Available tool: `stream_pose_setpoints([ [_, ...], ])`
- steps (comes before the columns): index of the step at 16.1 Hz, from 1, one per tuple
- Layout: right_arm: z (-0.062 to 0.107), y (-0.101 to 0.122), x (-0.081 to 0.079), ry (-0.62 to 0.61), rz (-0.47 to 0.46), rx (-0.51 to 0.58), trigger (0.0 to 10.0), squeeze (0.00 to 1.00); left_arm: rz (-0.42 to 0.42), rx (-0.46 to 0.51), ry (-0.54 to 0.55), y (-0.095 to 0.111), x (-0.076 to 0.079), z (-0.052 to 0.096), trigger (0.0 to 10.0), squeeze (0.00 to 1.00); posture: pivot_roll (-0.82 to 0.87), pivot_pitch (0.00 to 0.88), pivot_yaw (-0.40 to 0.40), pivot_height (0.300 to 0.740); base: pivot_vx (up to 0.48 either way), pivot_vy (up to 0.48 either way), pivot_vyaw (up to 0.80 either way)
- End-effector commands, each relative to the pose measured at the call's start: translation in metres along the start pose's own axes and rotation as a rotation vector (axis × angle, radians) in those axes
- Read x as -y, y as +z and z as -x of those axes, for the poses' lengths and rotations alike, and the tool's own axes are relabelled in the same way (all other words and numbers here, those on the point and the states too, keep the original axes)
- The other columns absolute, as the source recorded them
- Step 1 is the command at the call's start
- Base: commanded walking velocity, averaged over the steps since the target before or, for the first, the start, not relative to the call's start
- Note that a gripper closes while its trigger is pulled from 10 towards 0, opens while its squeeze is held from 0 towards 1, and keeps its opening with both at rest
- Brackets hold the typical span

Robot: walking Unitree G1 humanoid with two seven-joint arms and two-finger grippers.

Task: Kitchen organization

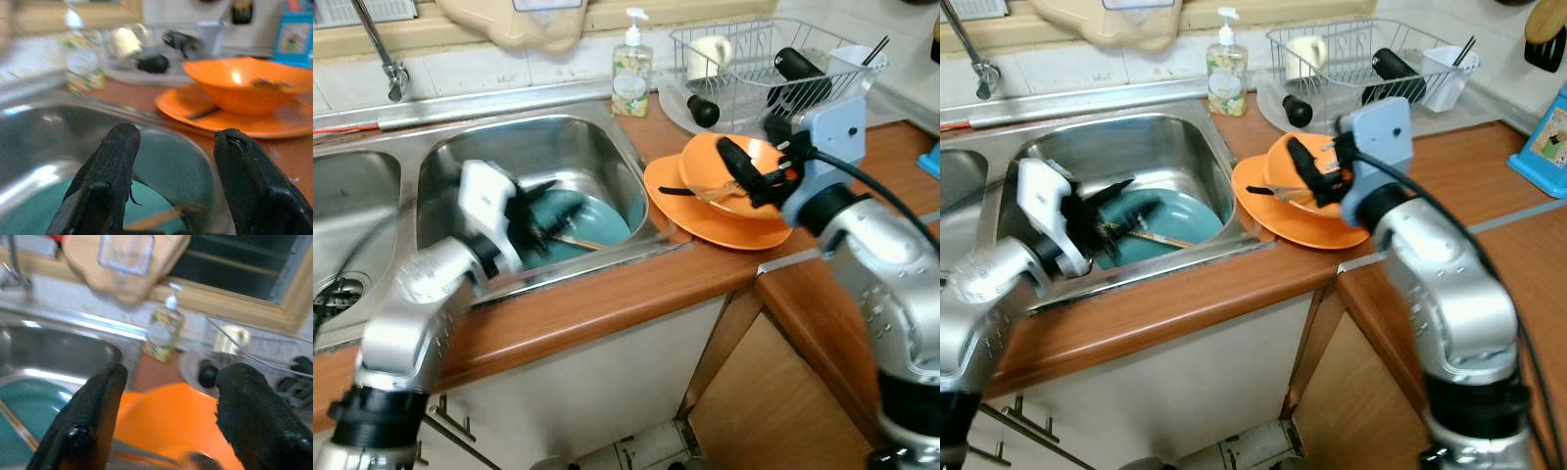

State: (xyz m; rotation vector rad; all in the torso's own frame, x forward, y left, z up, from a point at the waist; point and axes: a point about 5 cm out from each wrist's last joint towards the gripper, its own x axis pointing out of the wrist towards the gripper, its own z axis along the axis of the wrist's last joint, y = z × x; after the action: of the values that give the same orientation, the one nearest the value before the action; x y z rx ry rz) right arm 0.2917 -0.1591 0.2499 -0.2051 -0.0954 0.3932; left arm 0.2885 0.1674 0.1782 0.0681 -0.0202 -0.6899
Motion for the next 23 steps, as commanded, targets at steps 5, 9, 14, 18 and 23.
stream_pose_setpoints([
  [5,-0.008,-0.013,-0.019,0.167,0.074,-0.143,10.0,0.0,-0.009,-0.057,-0.104,0.0,0.016,0.003,10.0,0.0,-0.11,0.0,0.022,0.74,0.0,0.0,0.0],
  [9,-0.02,-0.022,-0.029,0.19,0.117,-0.234,10.0,0.0,-0.007,-0.089,-0.142,-0.003,0.024,0.005,10.0,0.0,-0.11,0.0,0.018,0.74,0.0,0.0,0.0],
  [14,-0.032,-0.028,-0.02,0.083,0.167,-0.307,10.0,0.0,-0.006,-0.101,-0.14,-0.003,0.025,0.005,10.0,0.0,-0.1,0.0,0.013,0.74,0.0,0.0,0.0],
  [18,-0.03,-0.025,-0.006,0.015,0.155,-0.303,10.0,0.0,-0.005,-0.102,-0.144,-0.003,0.025,0.004,10.0,0.0,-0.11,0.0,0.021,0.74,0.0,0.0,0.0],
  [23,-0.015,-0.013,0.014,-0.026,0.168,-0.253,10.0,0.0,-0.005,-0.101,-0.131,-0.002,0.023,0.006,10.0,0.0,-0.12,0.0,0.021,0.74,0.0,0.0,0.0],
])
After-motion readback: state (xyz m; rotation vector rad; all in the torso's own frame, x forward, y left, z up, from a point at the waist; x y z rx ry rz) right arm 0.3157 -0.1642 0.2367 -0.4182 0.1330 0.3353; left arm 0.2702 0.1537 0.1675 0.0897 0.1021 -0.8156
